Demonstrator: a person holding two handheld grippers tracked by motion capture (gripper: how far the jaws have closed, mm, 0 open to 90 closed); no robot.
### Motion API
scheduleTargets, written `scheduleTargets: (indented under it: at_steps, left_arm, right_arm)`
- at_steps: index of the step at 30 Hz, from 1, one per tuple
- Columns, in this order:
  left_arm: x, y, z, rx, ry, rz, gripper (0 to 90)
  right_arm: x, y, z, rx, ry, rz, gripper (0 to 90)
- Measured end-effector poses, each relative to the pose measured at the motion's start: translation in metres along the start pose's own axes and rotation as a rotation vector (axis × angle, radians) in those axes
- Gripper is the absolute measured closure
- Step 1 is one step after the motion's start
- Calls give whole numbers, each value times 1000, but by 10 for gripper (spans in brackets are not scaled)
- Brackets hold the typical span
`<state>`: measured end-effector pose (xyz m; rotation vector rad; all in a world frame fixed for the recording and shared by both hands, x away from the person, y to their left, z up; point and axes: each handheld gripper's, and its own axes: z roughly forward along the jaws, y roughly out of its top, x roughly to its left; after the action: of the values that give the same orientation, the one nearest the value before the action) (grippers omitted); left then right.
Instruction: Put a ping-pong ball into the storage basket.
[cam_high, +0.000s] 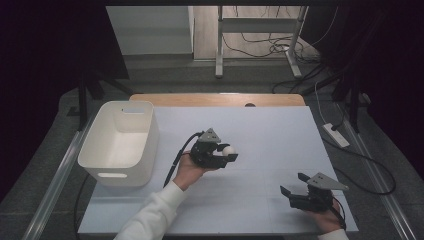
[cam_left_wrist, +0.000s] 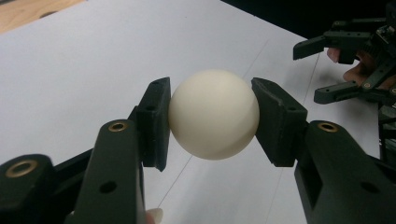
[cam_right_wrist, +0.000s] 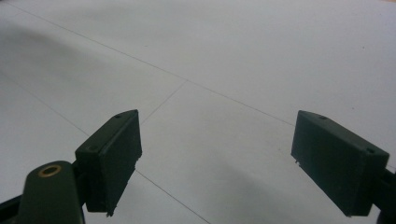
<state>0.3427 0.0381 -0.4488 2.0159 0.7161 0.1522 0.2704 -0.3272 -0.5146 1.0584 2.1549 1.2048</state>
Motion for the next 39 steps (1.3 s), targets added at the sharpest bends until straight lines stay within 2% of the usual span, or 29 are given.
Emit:
scheduleTargets:
  at_steps: [39]
  left_arm:
    - [19,2,-47,-92,56,-46,505]
  right_arm:
    - [1,0,1,0,0,-3,160]
